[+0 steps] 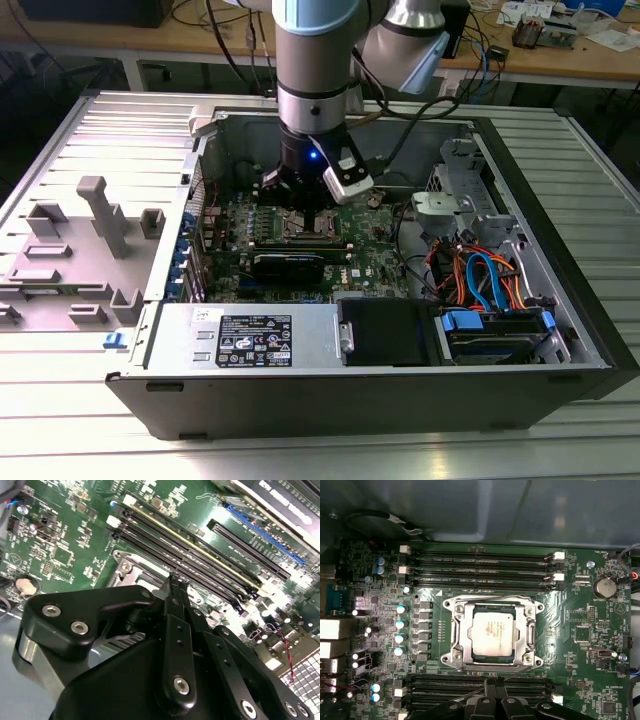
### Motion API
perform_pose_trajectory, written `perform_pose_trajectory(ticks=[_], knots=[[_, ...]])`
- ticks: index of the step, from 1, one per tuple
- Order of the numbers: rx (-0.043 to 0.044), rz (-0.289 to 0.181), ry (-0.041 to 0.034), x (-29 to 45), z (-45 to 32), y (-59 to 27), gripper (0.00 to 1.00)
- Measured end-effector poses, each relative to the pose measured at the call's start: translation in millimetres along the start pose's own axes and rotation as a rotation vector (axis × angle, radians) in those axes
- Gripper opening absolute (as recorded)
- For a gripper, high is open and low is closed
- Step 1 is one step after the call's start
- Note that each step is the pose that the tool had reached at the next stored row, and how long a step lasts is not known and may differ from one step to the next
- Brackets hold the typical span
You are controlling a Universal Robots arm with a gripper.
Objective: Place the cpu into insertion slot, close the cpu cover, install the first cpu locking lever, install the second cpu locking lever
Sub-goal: 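Install the second cpu locking lever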
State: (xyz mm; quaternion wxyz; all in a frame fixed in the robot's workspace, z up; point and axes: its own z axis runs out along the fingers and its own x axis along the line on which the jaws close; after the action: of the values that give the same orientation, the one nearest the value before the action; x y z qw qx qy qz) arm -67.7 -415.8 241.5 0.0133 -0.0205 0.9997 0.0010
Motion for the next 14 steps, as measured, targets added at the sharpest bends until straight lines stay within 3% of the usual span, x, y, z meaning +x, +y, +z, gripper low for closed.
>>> perform_pose_trajectory(ticks=[7,11,12,13,14], knots=[[-0.0019,-0.035,0.0001,8.1,0.9,-1.7,0.11],[-0.0025,-0.035,0.0001,8.3,0.3,-2.6,0.11],[-0.0032,-0.035,0.0095,3.7,-3.2,-2.9,0.11],[-0.0037,-0.035,0.0184,0.3,-3.9,-13.7,0.11],[-0.0042,-0.035,0.0183,1.1,-3.9,-14.0,0.11]])
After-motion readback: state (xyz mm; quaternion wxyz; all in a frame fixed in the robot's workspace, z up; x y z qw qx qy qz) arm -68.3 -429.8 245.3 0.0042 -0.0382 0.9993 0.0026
